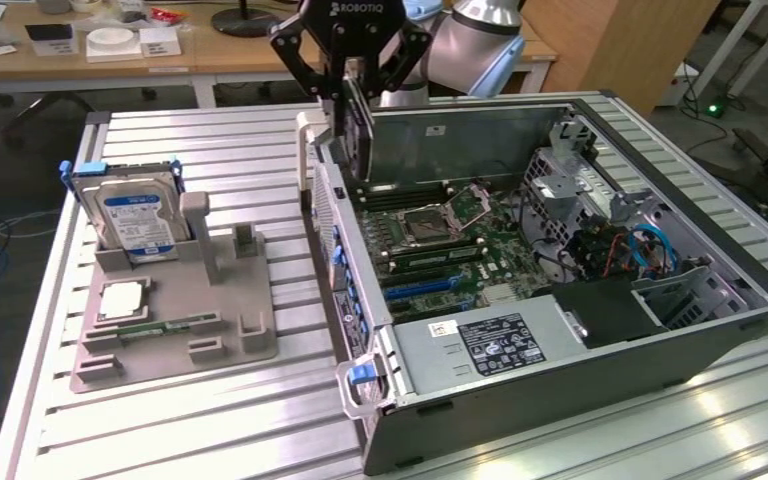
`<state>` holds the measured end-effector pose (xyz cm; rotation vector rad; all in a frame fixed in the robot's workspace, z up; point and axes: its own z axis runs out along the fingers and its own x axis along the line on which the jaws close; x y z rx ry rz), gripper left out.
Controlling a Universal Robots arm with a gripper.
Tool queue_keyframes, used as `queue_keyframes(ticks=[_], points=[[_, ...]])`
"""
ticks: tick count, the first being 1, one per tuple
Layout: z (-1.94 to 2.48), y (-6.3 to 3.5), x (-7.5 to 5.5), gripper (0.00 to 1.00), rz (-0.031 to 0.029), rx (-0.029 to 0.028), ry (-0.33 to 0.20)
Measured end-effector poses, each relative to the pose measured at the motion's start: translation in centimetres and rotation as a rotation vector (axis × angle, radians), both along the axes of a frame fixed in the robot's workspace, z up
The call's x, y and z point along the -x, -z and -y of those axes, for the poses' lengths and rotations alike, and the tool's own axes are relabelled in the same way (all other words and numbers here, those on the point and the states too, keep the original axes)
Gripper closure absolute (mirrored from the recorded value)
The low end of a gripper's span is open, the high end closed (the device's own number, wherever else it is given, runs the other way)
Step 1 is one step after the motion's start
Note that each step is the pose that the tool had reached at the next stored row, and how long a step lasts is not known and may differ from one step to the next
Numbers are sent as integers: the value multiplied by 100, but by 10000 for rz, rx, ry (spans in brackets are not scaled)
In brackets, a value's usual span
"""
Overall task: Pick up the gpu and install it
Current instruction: 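Pick up the gpu and move the gpu toward the slot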
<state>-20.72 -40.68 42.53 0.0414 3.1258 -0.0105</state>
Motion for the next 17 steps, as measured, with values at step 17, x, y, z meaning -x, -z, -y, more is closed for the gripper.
queue_keyframes(ticks=[17], points=[[0, 14, -165, 72, 44, 1, -18]])
